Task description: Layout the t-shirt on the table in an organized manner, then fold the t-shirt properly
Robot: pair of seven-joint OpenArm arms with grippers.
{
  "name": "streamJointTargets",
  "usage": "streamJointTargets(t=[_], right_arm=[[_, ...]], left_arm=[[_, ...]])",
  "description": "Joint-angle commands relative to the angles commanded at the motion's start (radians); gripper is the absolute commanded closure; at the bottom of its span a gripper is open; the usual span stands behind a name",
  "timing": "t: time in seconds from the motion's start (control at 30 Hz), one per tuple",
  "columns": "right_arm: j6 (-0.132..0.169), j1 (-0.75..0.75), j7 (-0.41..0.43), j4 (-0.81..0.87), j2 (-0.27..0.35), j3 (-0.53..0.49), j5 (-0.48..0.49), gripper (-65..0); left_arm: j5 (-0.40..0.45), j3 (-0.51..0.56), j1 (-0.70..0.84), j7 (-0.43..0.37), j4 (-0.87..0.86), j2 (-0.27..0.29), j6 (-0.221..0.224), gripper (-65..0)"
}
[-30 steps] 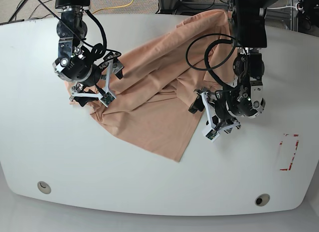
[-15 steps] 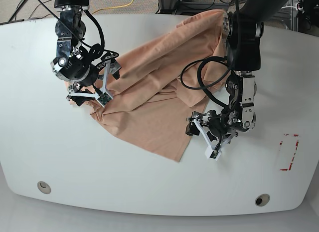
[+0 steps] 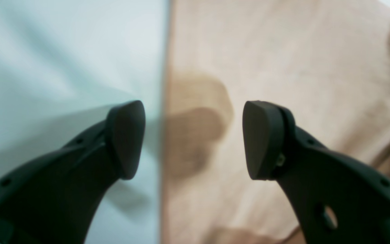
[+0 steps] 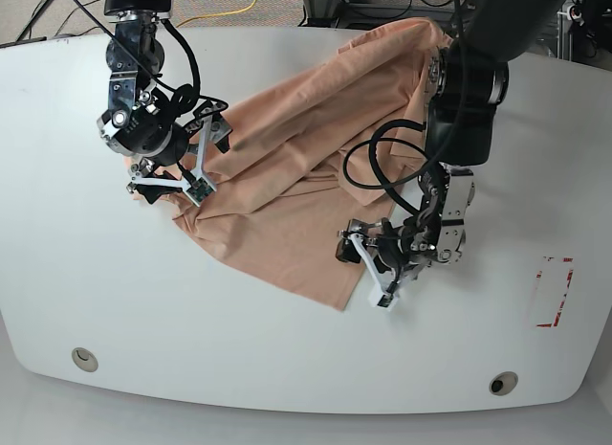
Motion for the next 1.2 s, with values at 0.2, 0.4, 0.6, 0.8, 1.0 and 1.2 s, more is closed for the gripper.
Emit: streamJointTargets(t=[0.2,0.4,0.6,0.8,1.0,1.2], right_arm=[[0.0,0.003,0.0,0.0,0.005,0.0,0.0,-53.9],[0.0,0.003,0.0,0.0,-0.003,0.094,0.0,-53.9],[0.0,0.003,0.002,-0.002,-0.005,0.206,0.005,-53.9],[0.0,0.032,0.003,-0.044,-0.026,0.313,0.005,-53.9],[0.0,0.101,0.003,-0.206,-0.037,0.382,0.006,-54.1],[0.0,0.173,0.003,-0.304,-0.038,0.382,0.006,-54.4]], left_arm=[[0.0,0.015,0.008,0.005,0.0,0.037,0.0,-42.2],[0.002,0.015,0.02,-0.002,0.0,0.038,0.003,-33.9],[0.002,0.015,0.02,-0.003,0.0,0.037,0.006,-4.3],[0.002,0.012,0.02,-0.003,0.0,0.032,0.006,-0.4],[0.002,0.012,0.021,-0.003,0.002,0.011,0.006,0.0],[0.002,0.012,0.037,-0.002,0.006,-0.009,0.005,0.0]])
